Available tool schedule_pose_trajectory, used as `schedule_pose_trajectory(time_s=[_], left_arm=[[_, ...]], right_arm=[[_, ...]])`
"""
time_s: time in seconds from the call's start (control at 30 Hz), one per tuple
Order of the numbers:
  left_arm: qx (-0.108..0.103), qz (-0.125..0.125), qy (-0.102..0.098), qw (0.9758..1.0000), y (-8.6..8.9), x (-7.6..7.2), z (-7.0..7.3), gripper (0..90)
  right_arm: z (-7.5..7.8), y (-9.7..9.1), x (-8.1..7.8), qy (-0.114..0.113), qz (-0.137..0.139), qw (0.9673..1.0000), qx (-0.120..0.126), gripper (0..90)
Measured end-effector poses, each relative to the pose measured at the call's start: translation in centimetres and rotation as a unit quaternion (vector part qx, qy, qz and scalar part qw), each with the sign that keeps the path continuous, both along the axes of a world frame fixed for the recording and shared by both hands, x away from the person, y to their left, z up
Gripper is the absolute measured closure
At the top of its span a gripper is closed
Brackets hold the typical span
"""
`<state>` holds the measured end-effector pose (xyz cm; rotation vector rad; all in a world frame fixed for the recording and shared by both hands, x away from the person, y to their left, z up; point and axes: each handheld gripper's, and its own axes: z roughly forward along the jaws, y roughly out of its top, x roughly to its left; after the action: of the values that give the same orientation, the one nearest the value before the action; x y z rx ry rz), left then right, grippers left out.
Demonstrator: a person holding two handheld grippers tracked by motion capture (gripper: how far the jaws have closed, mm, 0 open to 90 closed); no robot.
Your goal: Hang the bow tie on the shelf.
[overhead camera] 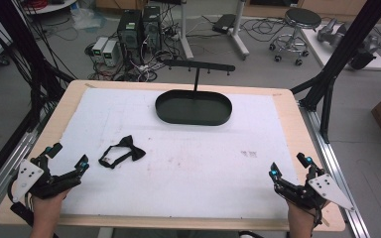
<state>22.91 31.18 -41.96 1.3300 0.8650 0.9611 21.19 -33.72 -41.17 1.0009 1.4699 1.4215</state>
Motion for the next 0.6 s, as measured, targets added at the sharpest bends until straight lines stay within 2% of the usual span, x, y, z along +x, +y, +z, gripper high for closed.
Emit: schedule_pose_trajectory(time_s=[0.23, 0.37, 0.5, 0.6], left_arm=[[0.003, -0.009, 0.003, 0.9999, -0.3, 0.1, 0.1, 9.4], [0.004, -0.031, 0.012, 0.9994, -0.6, 0.5, 0.3, 9.9], [0.023, -0.052, 0.044, 0.9975, -1.0, 1.1, 0.4, 14.3], [0.056, -0.061, 0.079, 0.9934, -1.7, 1.8, 0.2, 14.3]], right_arm=[[0.0, 0.0, -0.1, 0.001, -0.001, 1.0000, 0.000, 11.1], [0.0, 0.0, -0.1, 0.002, -0.002, 1.0000, 0.000, 11.1], [-0.1, 0.0, 0.0, 0.003, -0.001, 1.0000, -0.003, 11.1], [-0.1, -0.1, 0.0, 0.005, -0.002, 1.0000, -0.004, 11.1]])
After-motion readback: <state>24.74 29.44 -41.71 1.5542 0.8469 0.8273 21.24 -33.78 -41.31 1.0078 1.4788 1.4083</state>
